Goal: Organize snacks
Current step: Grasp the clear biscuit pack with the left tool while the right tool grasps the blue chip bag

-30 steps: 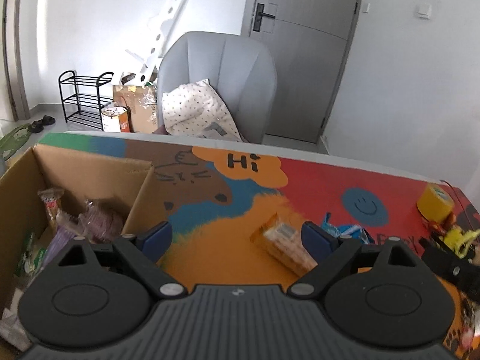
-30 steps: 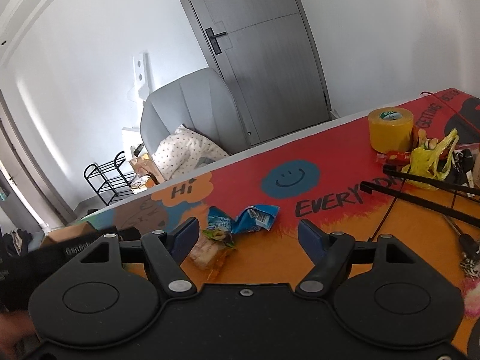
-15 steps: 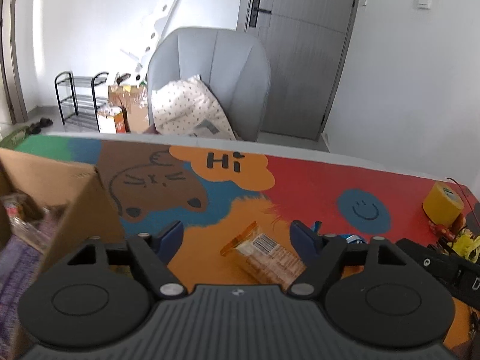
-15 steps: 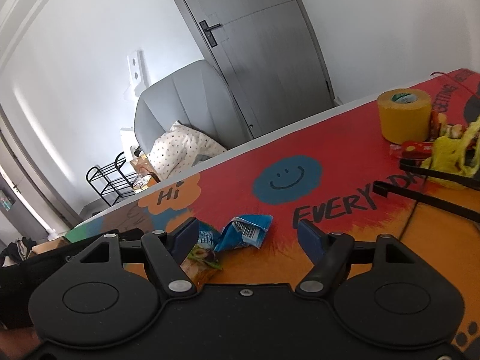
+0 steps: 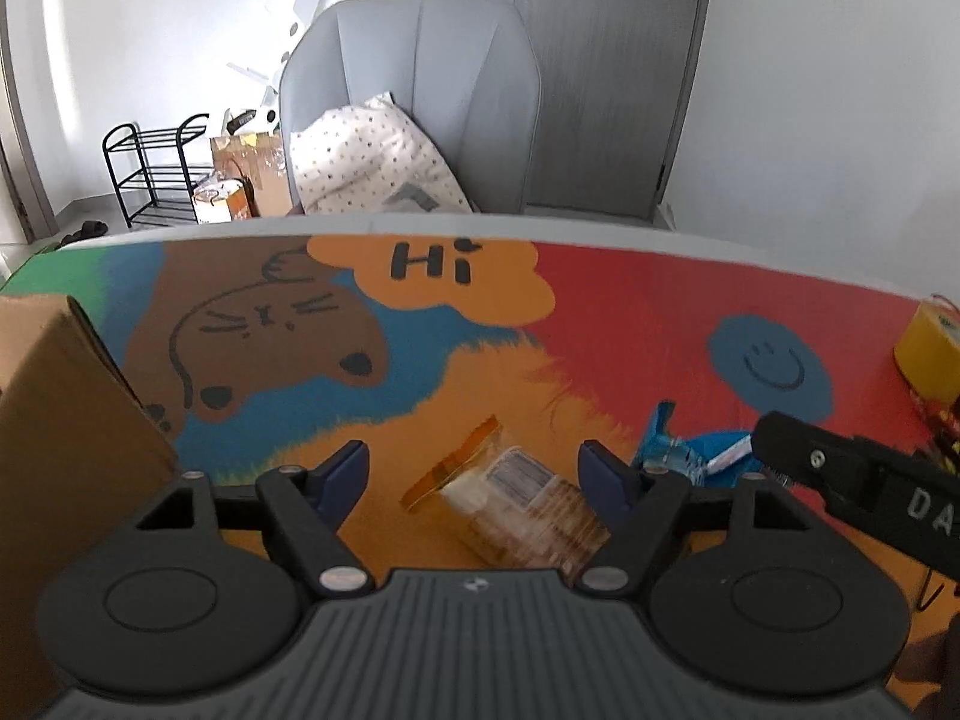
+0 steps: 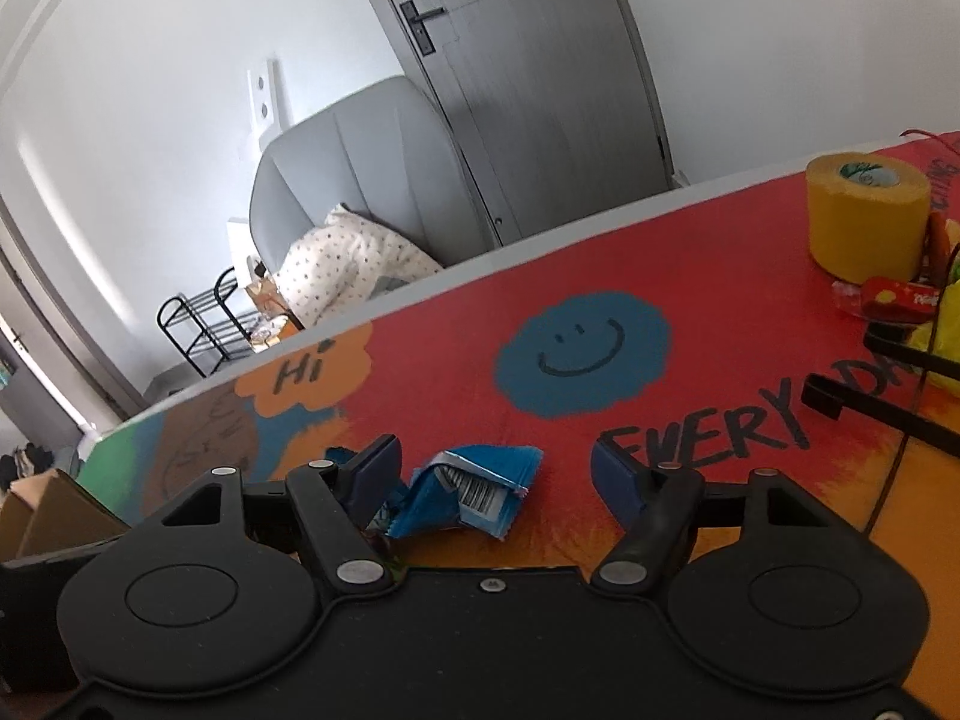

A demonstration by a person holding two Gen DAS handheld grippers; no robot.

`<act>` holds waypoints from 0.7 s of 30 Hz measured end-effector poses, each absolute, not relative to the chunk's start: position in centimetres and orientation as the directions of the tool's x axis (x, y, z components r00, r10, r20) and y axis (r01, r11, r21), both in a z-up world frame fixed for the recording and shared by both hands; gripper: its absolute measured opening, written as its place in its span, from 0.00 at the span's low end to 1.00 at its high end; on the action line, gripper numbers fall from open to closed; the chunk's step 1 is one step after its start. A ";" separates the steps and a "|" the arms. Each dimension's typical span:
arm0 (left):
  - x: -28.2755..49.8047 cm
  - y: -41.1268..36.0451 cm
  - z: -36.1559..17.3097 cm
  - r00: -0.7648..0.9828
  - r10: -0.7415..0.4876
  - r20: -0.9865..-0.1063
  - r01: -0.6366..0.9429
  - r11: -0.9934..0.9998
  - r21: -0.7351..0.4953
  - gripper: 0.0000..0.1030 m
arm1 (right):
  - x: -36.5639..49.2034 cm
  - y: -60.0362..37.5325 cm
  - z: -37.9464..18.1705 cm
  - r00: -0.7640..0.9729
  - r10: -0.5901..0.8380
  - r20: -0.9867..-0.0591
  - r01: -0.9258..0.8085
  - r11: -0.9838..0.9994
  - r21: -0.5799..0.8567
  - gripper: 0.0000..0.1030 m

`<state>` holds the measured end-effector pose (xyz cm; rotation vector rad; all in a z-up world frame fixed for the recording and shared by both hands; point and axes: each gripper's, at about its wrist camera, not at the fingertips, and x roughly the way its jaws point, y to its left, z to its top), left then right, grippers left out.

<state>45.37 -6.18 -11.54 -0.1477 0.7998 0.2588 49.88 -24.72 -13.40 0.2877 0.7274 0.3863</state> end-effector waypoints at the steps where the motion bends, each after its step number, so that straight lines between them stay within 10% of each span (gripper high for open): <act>1: 45.2 -6.2 -11.6 0.664 0.174 -0.728 -0.283 0.959 -0.029 0.74 | 49.9 -24.6 -13.6 0.677 0.438 -0.592 -0.243 0.892 0.381 0.69; 8: 43.5 -5.8 -11.5 0.647 0.174 -0.742 -0.283 0.959 -0.022 0.74 | 49.6 -23.3 -13.7 0.661 0.418 -0.623 -0.263 0.907 0.330 0.68; 13: 42.3 -5.6 -11.5 0.642 0.164 -0.749 -0.278 0.960 -0.028 0.75 | 49.0 -22.4 -13.5 0.642 0.402 -0.652 -0.297 0.915 0.272 0.28; 21: 40.4 -5.6 -11.3 0.637 0.142 -0.758 -0.254 0.967 -0.031 0.80 | 45.8 -23.6 -13.3 0.636 0.416 -0.649 -0.285 0.909 0.304 0.25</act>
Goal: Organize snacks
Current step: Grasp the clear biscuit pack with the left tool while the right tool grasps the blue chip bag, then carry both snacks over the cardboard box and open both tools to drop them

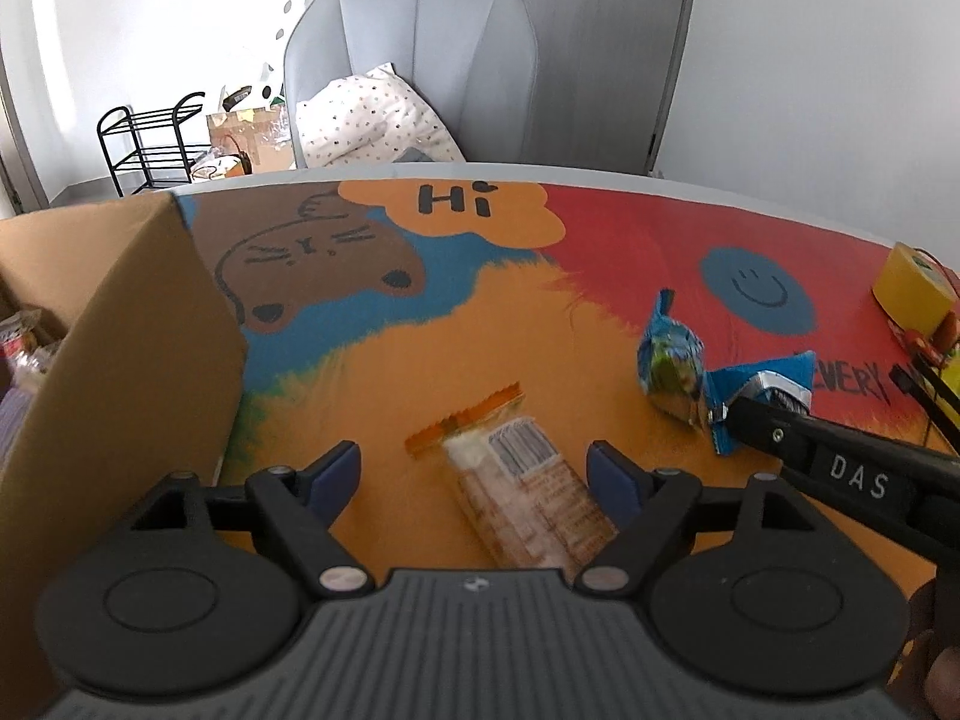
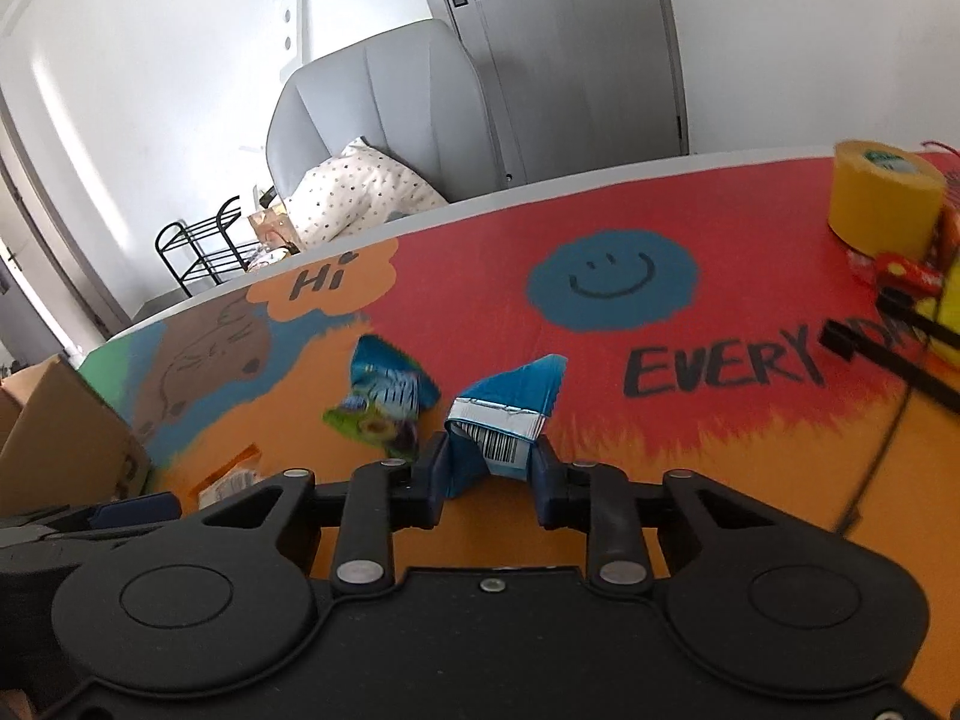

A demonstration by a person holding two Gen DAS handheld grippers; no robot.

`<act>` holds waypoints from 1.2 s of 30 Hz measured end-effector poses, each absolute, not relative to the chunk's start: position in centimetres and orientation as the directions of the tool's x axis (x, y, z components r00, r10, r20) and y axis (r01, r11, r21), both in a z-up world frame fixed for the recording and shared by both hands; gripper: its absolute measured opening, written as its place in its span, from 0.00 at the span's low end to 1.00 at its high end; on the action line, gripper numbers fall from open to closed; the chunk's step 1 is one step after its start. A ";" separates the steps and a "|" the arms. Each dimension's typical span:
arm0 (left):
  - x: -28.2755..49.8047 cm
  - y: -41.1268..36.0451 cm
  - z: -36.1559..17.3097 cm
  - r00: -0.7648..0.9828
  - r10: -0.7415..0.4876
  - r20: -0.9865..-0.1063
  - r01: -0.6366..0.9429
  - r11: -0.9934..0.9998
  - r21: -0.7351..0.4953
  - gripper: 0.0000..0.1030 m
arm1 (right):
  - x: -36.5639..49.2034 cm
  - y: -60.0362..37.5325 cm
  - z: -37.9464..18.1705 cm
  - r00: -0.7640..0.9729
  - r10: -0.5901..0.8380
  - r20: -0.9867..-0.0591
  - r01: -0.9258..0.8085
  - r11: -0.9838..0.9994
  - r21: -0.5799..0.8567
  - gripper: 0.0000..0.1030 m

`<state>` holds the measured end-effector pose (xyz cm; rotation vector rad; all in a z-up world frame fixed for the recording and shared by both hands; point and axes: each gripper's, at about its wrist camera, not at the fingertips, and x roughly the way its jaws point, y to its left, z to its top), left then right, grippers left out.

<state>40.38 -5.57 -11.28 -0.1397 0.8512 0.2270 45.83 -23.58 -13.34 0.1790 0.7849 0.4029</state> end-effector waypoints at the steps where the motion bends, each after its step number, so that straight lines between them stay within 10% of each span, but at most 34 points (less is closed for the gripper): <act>1: 40.1 -5.6 -11.3 0.638 0.141 -0.757 -0.250 0.968 -0.030 0.80 | 45.4 -23.7 -13.3 0.637 0.417 -0.648 -0.282 0.909 0.308 0.25; 8: 38.0 -5.3 -11.3 0.645 0.125 -0.754 -0.246 0.968 -0.050 0.77 | 42.3 -24.4 -12.9 0.644 0.422 -0.638 -0.274 0.906 0.322 0.25; 13: 37.0 -5.2 -11.5 0.653 0.132 -0.745 -0.244 0.969 -0.042 0.33 | 40.6 -24.1 -12.4 0.648 0.433 -0.627 -0.282 0.901 0.331 0.25; 36: 30.6 -1.6 -3.0 0.783 0.078 -0.618 -0.208 0.968 -0.141 0.33 | 35.3 -21.0 -4.7 0.708 0.506 -0.492 -0.393 0.862 0.321 0.25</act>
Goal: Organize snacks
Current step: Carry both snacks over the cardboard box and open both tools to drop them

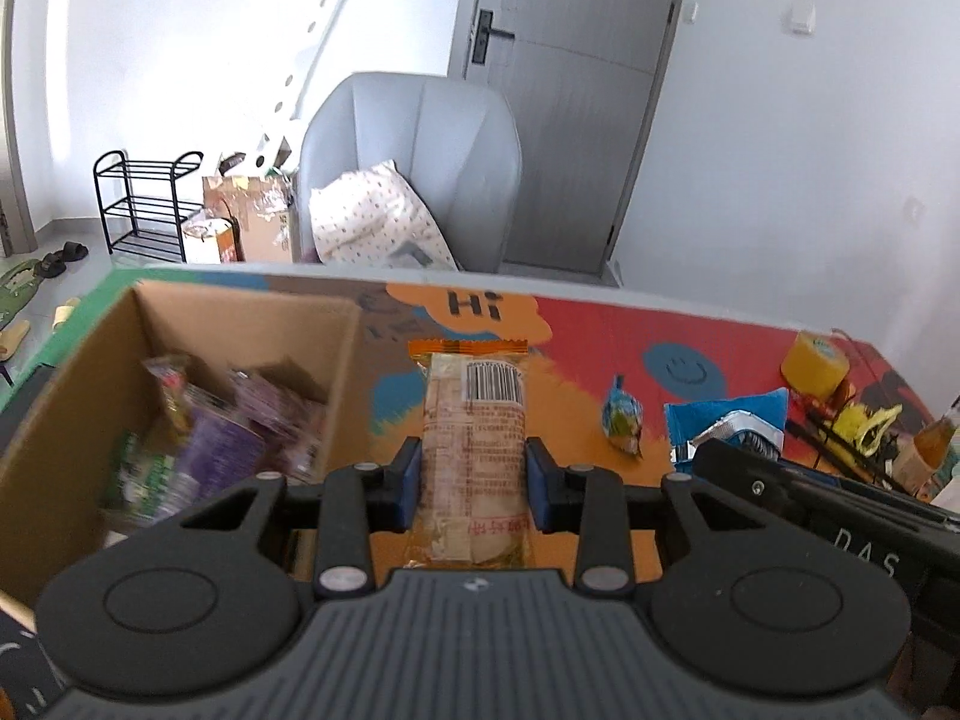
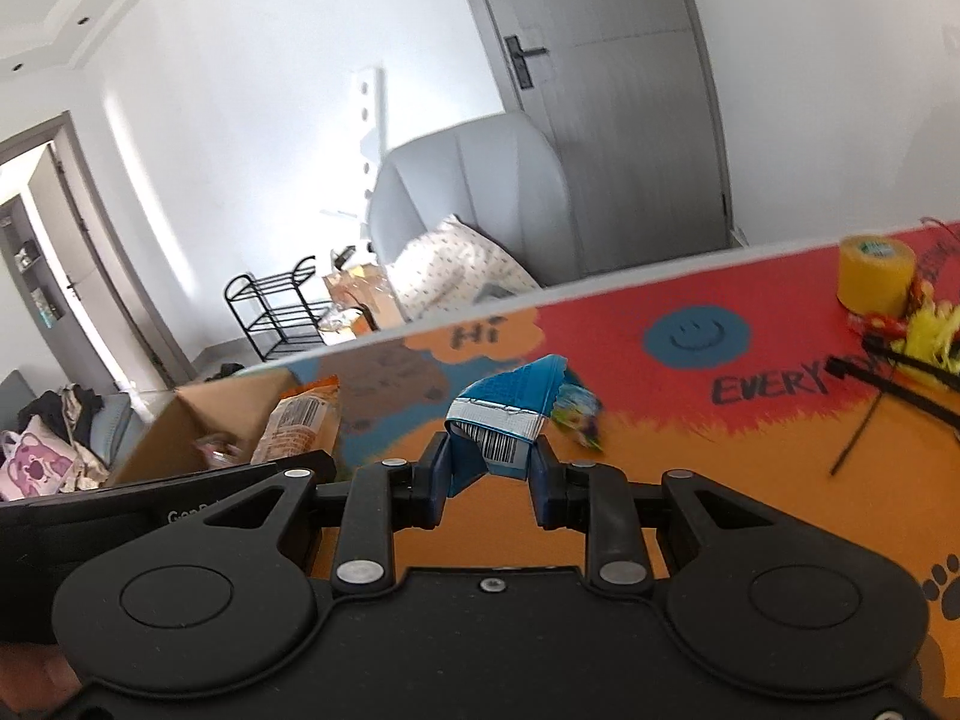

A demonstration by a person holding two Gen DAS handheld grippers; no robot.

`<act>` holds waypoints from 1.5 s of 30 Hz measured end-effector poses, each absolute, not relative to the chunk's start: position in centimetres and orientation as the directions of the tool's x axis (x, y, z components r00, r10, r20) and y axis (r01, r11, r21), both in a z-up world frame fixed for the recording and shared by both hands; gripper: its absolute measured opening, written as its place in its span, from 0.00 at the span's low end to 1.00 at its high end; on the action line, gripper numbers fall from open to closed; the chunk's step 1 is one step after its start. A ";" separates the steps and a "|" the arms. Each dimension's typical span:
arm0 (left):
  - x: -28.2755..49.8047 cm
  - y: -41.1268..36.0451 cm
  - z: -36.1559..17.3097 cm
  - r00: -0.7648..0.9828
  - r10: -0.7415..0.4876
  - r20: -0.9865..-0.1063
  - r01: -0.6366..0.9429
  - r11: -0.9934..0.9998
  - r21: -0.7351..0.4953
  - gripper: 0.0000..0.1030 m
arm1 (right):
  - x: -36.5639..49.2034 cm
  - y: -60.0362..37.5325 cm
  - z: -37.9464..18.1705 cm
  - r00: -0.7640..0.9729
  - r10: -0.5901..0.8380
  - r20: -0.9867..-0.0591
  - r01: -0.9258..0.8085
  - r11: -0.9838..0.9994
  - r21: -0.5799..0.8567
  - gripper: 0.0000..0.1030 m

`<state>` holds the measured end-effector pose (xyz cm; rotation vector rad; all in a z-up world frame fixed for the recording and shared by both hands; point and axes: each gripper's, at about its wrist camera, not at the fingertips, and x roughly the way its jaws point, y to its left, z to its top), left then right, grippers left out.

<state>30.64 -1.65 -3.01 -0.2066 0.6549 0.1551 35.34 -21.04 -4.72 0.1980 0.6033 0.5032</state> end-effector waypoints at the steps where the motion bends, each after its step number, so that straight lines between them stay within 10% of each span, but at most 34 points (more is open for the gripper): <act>1: 30.4 -1.2 -2.7 0.786 0.080 -0.613 -0.210 0.967 -0.142 0.33 | 35.2 -20.7 -4.4 0.708 0.513 -0.486 -0.403 0.858 0.319 0.25; 45: 26.7 13.1 -2.3 0.739 0.193 -0.645 -0.377 0.913 -0.158 0.44 | 34.2 -6.9 -3.1 0.583 0.652 -0.485 -0.589 0.750 0.301 0.25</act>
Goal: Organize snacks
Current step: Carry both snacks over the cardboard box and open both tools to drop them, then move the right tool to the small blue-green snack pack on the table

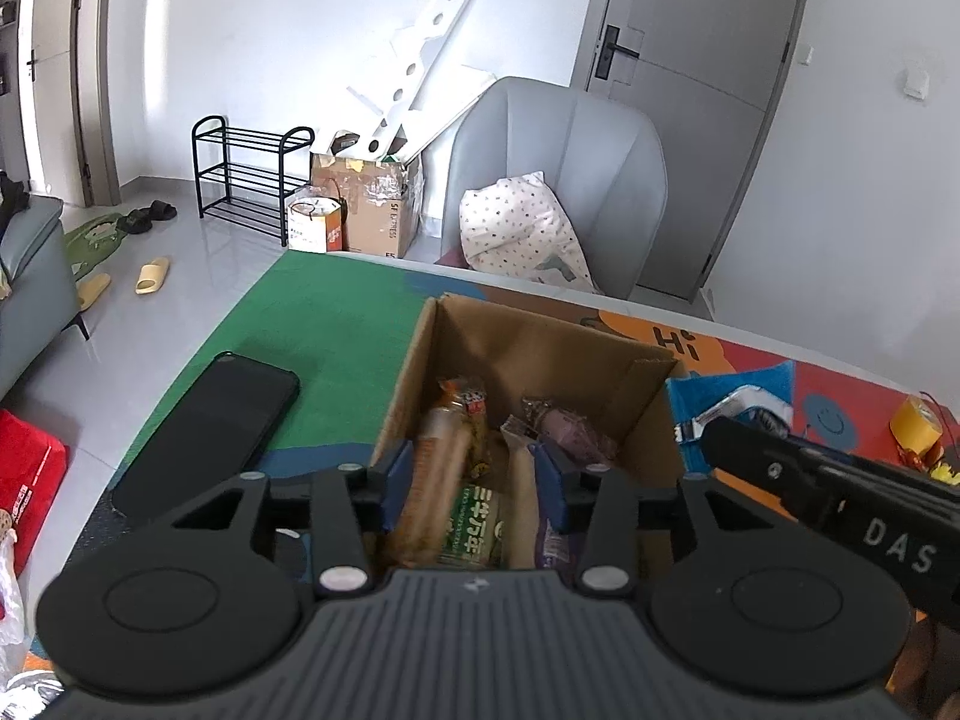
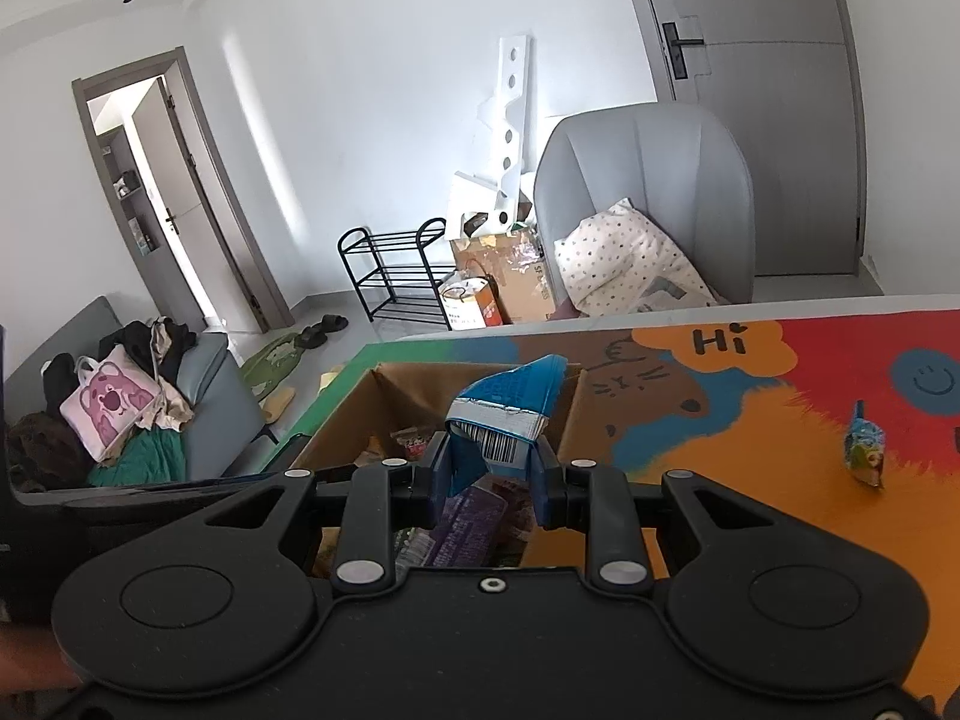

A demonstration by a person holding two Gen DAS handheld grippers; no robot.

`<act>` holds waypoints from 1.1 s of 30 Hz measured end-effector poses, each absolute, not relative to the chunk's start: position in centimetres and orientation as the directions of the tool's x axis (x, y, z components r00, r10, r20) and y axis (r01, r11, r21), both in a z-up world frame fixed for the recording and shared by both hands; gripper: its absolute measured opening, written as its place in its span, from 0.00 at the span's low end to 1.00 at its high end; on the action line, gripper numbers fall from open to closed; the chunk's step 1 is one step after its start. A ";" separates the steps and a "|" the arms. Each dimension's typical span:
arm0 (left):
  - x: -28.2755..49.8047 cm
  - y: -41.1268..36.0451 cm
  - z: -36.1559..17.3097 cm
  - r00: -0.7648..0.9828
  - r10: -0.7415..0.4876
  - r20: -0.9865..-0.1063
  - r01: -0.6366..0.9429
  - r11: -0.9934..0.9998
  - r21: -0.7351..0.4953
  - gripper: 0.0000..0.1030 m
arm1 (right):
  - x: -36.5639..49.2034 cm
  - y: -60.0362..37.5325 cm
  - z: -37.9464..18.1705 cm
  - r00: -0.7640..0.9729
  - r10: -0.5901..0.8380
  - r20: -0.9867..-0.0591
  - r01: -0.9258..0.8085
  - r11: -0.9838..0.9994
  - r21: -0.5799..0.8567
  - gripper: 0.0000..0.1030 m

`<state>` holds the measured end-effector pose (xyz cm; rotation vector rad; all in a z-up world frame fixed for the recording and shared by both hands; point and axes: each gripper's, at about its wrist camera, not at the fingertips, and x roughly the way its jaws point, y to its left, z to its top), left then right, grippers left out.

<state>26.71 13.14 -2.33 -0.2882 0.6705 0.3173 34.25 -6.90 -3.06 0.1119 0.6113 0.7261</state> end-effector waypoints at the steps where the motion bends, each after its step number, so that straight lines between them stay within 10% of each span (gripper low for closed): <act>1: 26.6 13.3 -2.3 0.741 0.193 -0.643 -0.379 0.911 -0.162 0.46 | 34.2 -6.8 -3.0 0.579 0.656 -0.483 -0.593 0.746 0.303 0.26; 4: 26.5 13.6 -2.0 0.744 0.187 -0.642 -0.379 0.909 -0.175 0.51 | 34.2 -6.4 -2.9 0.566 0.672 -0.477 -0.603 0.732 0.317 0.40; 13: 26.3 12.7 -1.7 0.752 0.196 -0.629 -0.379 0.910 -0.169 0.79 | 34.3 -9.4 -3.2 0.609 0.629 -0.484 -0.544 0.775 0.321 0.40; 33: 28.1 5.0 -1.2 0.774 0.133 -0.620 -0.277 0.950 -0.142 0.88 | 35.4 -19.6 -4.8 0.683 0.524 -0.509 -0.401 0.851 0.338 0.42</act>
